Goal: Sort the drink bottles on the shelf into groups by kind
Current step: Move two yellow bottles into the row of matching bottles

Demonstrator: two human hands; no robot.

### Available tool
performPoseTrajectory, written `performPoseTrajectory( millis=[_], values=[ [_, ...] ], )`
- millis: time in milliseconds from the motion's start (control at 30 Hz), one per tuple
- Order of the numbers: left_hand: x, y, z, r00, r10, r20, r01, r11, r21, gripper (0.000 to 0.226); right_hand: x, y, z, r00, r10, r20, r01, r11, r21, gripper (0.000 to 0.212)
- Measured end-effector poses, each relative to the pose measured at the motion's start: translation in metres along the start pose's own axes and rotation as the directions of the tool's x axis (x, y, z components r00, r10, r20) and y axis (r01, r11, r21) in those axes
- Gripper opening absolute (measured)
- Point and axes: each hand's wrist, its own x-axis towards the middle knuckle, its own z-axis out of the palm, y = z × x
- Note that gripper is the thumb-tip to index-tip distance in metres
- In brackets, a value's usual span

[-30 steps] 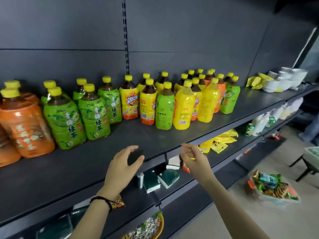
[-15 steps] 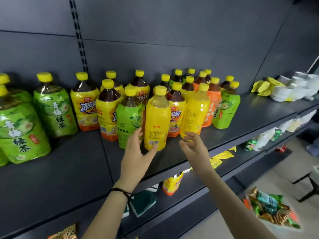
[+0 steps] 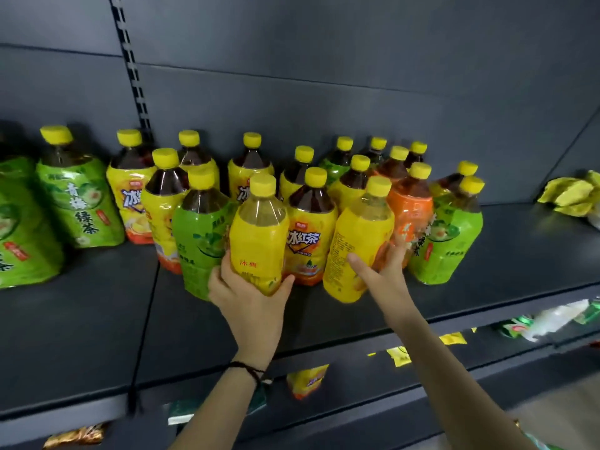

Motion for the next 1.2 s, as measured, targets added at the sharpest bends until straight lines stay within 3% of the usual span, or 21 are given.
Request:
performPoseTrajectory(
  millis=[100, 167, 300, 400, 467, 533, 667, 867, 933, 1067, 1200],
  values=[
    [0.000, -0.004, 0.006, 0.997, 0.044, -0.057, -0.043, 0.999, 0.010, 0.109, 0.007, 0.002, -0.007, 0.993, 0.055, 0.109, -0.060, 0.997, 0.042, 0.095],
    [0.000, -0.008, 0.002, 0.998, 0.066, -0.021, -0.067, 0.998, -0.020, 0.108, 0.008, 0.006, -0.014, 0.988, 0.079, 0.130, -0.086, 0.995, 0.051, 0.094],
    [0.010, -0.020, -0.022, 0.963, 0.086, 0.255, -0.043, 0.985, -0.168, 0.112, 0.004, 0.012, -0.027, 0.983, 0.066, 0.173, -0.065, 0.998, -0.010, 0.080],
    [0.016, -0.024, -0.049, 0.845, 0.058, 0.531, 0.116, 0.951, -0.288, 0.111, -0.002, 0.010, -0.029, 0.968, 0.063, 0.243, -0.080, 0.995, 0.064, 0.092],
    [0.011, -0.019, -0.060, 0.771, 0.070, 0.633, 0.240, 0.888, -0.391, 0.110, -0.006, 0.005, -0.024, 0.947, 0.042, 0.317, -0.084, 0.989, 0.121, 0.098],
    [0.002, -0.009, -0.059, 0.801, 0.077, 0.594, 0.274, 0.835, -0.477, 0.109, -0.009, 0.003, -0.015, 0.937, 0.026, 0.348, -0.095, 0.979, 0.182, 0.100],
    [-0.011, 0.003, -0.041, 0.943, 0.031, 0.331, 0.166, 0.820, -0.548, 0.096, -0.017, 0.005, 0.004, 0.965, -0.021, 0.261, -0.045, 0.969, 0.243, 0.094],
    [-0.028, 0.006, -0.035, 0.992, -0.025, 0.120, 0.083, 0.858, -0.508, 0.097, -0.031, 0.012, 0.023, 0.994, -0.099, 0.051, 0.083, 0.962, 0.261, 0.085],
    [-0.033, 0.004, -0.043, 0.994, -0.031, 0.100, 0.079, 0.851, -0.519, 0.099, -0.037, 0.008, 0.033, 0.993, -0.092, 0.073, 0.066, 0.952, 0.299, 0.084],
    [-0.034, -0.010, -0.075, 0.995, -0.027, 0.101, 0.081, 0.807, -0.584, 0.079, -0.050, -0.002, 0.059, 0.970, -0.076, 0.231, -0.005, 0.943, 0.334, 0.091],
    [-0.027, -0.031, -0.128, 0.995, -0.101, -0.001, 0.082, 0.810, -0.580, 0.087, -0.065, -0.018, 0.101, 0.948, -0.087, 0.305, -0.018, 0.945, 0.327, 0.091]
  ],
)
